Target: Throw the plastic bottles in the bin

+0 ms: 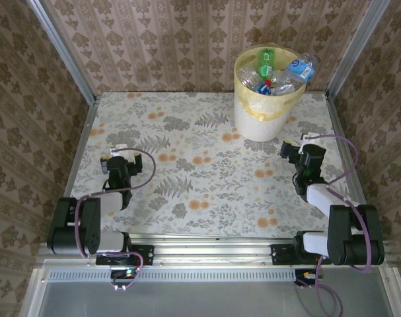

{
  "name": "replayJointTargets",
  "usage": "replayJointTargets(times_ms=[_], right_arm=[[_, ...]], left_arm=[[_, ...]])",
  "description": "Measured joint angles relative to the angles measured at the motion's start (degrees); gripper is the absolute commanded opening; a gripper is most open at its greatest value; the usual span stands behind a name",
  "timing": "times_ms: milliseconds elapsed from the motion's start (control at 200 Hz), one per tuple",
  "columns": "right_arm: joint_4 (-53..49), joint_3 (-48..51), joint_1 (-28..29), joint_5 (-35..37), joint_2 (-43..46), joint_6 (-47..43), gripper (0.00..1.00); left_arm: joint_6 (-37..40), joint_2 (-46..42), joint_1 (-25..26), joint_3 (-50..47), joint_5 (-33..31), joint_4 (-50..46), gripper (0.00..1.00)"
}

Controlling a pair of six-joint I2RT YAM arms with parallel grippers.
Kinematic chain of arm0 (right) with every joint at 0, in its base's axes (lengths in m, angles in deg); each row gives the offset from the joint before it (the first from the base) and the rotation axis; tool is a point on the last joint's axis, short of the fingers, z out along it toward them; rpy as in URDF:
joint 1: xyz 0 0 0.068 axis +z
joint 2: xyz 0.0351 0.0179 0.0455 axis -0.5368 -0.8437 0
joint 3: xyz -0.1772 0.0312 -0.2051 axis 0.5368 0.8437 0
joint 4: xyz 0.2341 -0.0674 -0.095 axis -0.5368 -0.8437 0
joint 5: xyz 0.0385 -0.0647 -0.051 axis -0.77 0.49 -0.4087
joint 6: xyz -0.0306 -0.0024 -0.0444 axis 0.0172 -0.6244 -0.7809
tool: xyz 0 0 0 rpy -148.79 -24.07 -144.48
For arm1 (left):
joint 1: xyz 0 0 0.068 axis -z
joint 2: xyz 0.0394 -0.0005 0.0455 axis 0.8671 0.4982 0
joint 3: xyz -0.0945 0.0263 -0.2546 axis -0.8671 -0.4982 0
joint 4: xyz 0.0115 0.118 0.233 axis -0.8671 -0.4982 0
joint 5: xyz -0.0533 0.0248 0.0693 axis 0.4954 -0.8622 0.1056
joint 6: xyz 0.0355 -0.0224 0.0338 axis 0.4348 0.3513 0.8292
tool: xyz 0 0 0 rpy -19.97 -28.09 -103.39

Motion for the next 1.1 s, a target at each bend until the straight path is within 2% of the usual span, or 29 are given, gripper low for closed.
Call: replayJointTargets(times_ms=[125,170,275,400,470,545,635,705,760,1100], right_arm=[[9.70,0.96,1.33,-1.53,-2.73,-2.71,1.00],[11.13,1.03,1.86,-2.03,-3.67,-3.67,1.00],[11.02,1.03,3.54,-2.21,-3.37,-5.68,1.00],[7.61,2.10,5.49,-2.08,2.75,-5.22,1.00],[9.64,5.09,6.08,-1.60,5.35,-5.05,1.00],[12.70,8.09,6.14,-1.09,3.58,-4.66,1.00],[13.92,8.48,6.36,-1.03,-2.73,-3.74,1.00],[17.29,6.80,6.78,-0.96,-10.99,-3.67,1.00],[15.37,4.63,6.56,-1.07,-14.99,-2.99,1.00],[14.67,2.10,5.22,-1.01,-15.32,-0.72,1.00]], left_arm=[[0.94,9.09,-1.16,-0.39,4.39,11.39,1.00],[1.03,10.78,-1.36,-0.87,5.77,12.76,1.00],[1.03,11.17,-2.49,-2.64,8.72,16.50,1.00],[0.98,11.21,-4.04,-2.62,11.39,19.06,1.00],[0.98,11.21,-4.35,-1.88,12.70,18.53,1.00],[1.01,11.21,-4.37,-0.07,14.34,16.41,1.00],[1.03,11.15,-4.48,1.44,16.28,15.43,1.00],[0.98,11.10,-5.03,1.57,17.03,15.28,1.00],[0.87,11.10,-5.46,1.57,17.40,14.67,1.00],[0.83,11.10,-5.77,4.07,17.92,9.27,1.00]])
